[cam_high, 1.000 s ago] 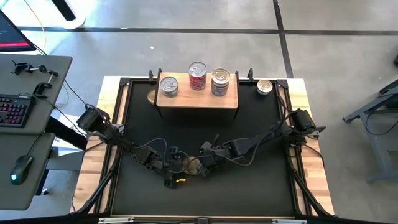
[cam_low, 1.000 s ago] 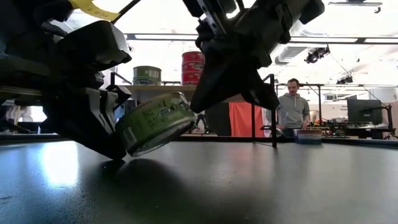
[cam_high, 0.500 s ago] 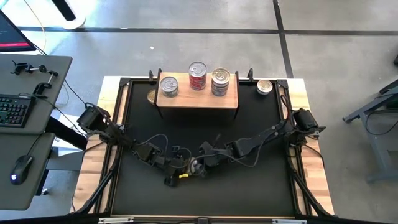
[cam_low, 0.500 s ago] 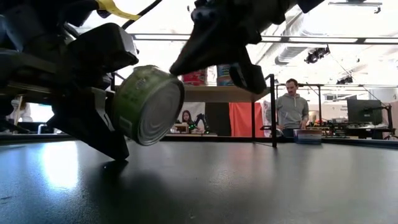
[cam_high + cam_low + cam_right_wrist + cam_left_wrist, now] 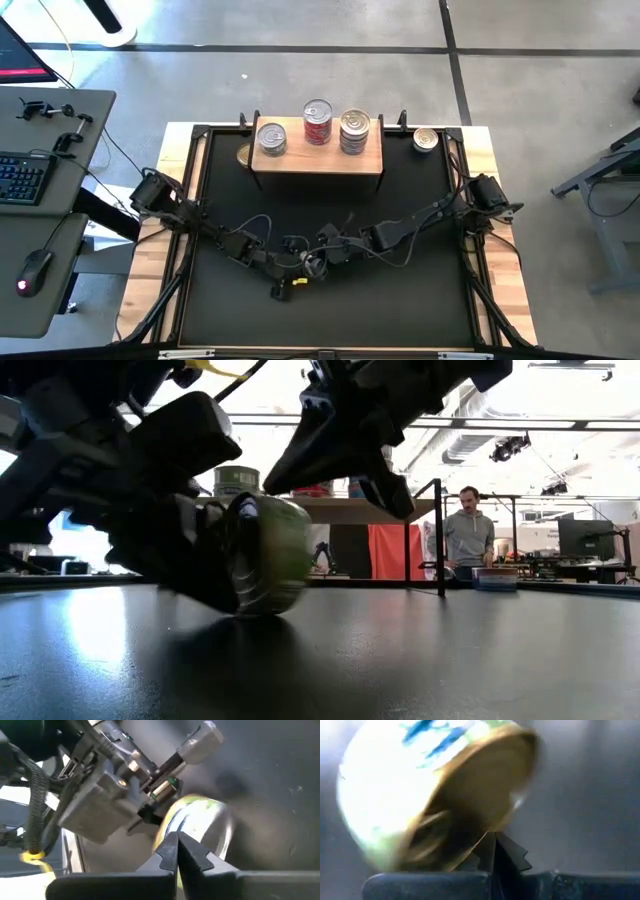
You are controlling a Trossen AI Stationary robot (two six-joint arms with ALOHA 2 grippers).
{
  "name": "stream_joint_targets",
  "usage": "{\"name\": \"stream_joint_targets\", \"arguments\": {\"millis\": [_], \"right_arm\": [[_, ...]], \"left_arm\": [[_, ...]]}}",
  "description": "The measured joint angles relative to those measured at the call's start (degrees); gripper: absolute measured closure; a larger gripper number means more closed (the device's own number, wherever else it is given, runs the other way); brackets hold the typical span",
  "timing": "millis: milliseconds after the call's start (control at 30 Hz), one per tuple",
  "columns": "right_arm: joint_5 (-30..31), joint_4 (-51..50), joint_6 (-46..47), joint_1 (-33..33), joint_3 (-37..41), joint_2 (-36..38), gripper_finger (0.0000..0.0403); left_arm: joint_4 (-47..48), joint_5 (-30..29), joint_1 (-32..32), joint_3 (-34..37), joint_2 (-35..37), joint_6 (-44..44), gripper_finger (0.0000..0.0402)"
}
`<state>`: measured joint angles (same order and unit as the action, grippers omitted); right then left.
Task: Stack canned seafood by type on shelf
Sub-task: Put the green tuna can on the shelf
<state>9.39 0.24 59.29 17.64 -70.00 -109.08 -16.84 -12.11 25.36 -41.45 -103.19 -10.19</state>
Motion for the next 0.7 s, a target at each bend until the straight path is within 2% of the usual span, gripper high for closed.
{"name": "stream_joint_targets", "arguments": {"millis": [133, 267, 400, 500, 700], "right_arm": [[-0.2, 0.0, -0.4, -0.1, 0.0, 0.0, 0.0403], [-0.2, -0.1, -2.0, -0.4, 0.0, 0.4, 0.0403], [-0.1, -0.5, -5.3, -0.3, -0.4, 2.8, 0.0403], [-0.2, -3.7, -12.1, 0.3, -3.3, 4.4, 0.0403], [-3.4, -16.0, -31.7, 1.5, -17.0, 3.3, 0.0403]], "left_arm": [[-0.1, -0.2, -0.3, -0.6, 0.2, 0.0, 0.0401], [4.3, 0.1, -0.3, -1.1, 1.1, -1.1, 0.0401], [12.3, 4.0, 0.1, -1.3, 4.9, -5.1, 0.0401], [19.5, 4.4, 1.1, -1.0, 8.8, -5.7, 0.0401], [20.7, 1.0, 4.2, 5.1, 22.1, -11.2, 0.0401]]}}
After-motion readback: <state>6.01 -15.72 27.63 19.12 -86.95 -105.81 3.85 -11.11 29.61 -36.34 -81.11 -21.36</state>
